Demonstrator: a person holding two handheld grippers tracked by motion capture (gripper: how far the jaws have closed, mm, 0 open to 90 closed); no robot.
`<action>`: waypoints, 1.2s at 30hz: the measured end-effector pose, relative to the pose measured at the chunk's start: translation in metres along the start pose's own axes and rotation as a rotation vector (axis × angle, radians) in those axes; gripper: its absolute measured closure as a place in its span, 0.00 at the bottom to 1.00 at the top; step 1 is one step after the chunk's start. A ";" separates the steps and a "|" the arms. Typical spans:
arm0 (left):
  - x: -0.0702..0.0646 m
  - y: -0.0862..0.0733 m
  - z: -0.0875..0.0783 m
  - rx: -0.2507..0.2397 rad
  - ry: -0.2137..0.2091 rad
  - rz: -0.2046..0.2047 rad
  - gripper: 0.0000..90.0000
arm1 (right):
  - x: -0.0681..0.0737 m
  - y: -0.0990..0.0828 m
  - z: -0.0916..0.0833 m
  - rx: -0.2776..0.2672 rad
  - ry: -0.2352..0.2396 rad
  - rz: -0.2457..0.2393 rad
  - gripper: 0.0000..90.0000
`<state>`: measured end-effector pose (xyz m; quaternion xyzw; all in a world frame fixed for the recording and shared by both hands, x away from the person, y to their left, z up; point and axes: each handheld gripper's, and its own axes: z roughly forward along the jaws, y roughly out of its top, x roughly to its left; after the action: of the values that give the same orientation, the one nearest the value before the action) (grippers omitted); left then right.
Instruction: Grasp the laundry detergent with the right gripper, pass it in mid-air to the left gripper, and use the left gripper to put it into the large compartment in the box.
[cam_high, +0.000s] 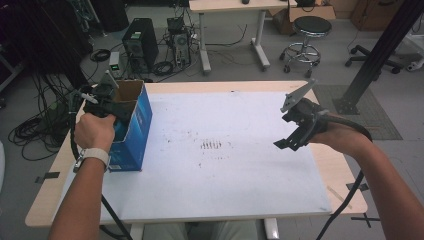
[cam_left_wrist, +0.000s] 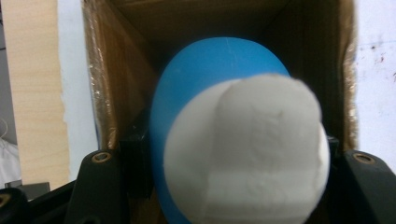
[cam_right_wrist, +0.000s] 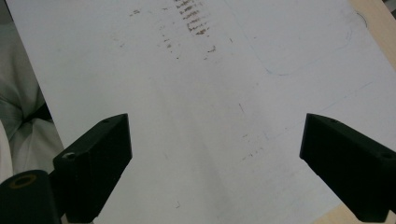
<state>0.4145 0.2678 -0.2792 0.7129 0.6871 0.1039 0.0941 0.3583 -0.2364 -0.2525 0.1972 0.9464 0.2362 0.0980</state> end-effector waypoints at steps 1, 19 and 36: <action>0.000 0.000 0.002 0.003 -0.001 0.001 0.42 | 0.000 0.000 0.000 -0.001 0.000 0.001 0.10; 0.007 0.000 0.004 0.014 -0.055 0.011 0.41 | 0.001 0.000 0.000 0.004 0.003 0.008 0.10; 0.014 0.004 -0.036 -0.001 -0.041 0.033 0.29 | 0.003 0.000 -0.004 0.003 0.001 0.008 0.10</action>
<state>0.4085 0.2816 -0.2439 0.7259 0.6733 0.0912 0.1066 0.3539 -0.2367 -0.2491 0.2008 0.9461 0.2352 0.0964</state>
